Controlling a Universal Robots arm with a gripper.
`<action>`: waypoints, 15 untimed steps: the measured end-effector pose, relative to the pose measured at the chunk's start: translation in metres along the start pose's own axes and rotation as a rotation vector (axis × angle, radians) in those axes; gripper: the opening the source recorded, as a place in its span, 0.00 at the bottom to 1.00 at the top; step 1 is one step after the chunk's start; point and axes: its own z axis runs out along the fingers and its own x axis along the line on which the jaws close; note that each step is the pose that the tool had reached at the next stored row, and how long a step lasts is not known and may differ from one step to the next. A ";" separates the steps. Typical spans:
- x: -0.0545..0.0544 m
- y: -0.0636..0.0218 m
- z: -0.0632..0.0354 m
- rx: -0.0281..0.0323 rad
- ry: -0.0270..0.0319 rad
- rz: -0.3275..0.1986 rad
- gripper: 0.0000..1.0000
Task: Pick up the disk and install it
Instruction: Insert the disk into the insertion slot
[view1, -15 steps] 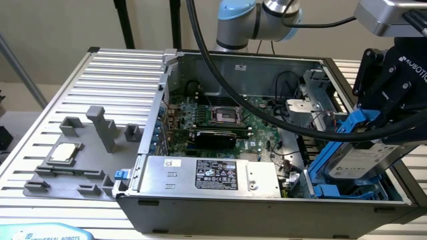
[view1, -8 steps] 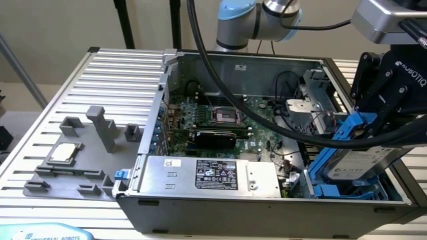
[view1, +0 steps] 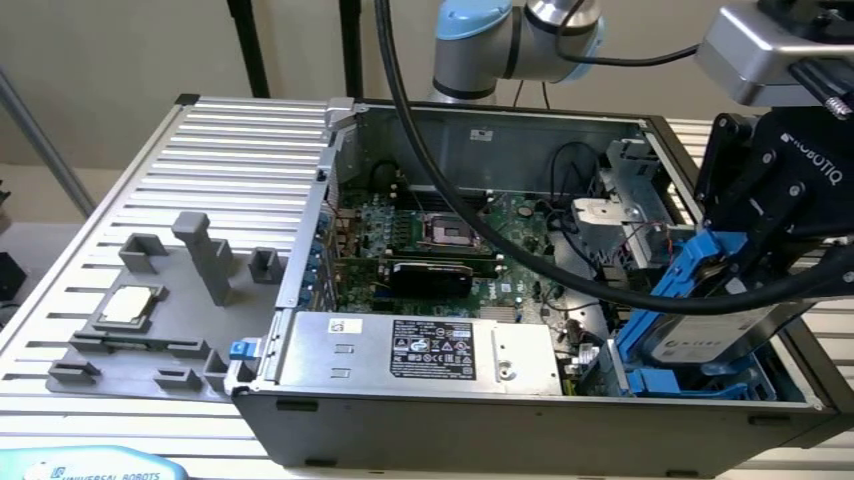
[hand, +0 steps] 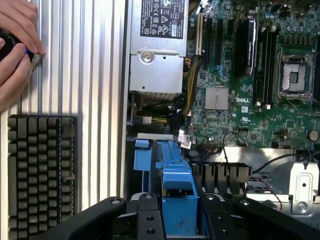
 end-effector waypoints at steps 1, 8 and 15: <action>0.000 0.0000 0.0010 -0.0001 -0.0015 -0.003 0.33; 0.000 -0.0002 0.0081 -0.0007 -0.0100 -0.021 0.33; 0.001 -0.0004 0.0136 -0.0013 -0.0144 -0.037 0.33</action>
